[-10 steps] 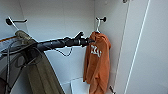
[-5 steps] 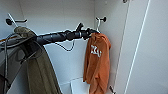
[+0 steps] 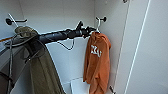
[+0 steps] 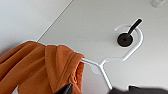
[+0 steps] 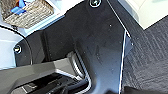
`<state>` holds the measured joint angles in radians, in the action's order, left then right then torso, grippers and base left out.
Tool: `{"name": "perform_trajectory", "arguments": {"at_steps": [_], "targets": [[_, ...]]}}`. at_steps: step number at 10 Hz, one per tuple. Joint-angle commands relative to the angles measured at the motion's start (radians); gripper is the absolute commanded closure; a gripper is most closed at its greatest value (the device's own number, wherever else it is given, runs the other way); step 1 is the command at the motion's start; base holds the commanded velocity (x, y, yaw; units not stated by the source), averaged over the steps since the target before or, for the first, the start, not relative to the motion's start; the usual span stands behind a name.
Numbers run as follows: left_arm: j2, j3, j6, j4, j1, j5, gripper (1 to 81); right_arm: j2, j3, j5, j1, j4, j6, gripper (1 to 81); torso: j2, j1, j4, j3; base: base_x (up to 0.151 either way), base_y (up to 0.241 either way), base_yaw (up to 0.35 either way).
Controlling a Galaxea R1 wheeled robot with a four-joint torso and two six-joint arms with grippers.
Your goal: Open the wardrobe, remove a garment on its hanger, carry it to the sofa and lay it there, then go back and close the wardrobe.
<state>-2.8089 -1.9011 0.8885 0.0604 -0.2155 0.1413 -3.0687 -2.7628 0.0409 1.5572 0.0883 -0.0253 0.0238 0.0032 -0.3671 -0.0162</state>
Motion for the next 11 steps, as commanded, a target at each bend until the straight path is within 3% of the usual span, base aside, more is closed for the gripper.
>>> {"name": "perform_trajectory", "arguments": {"at_steps": [1,11], "targets": [[-0.069,-0.110,0.010,0.001,-0.212,-0.008,1.0,-0.014,-0.001,-0.055,-0.044,0.011,0.001,1.0,0.000,0.000,0.000,0.000,0.000,0.000,0.000],[-0.265,-0.329,0.010,-0.004,-0.224,-0.005,1.0,-0.024,-0.001,-0.055,-0.042,0.011,0.001,1.0,0.000,0.000,0.000,0.000,0.000,0.000,0.000]]}}
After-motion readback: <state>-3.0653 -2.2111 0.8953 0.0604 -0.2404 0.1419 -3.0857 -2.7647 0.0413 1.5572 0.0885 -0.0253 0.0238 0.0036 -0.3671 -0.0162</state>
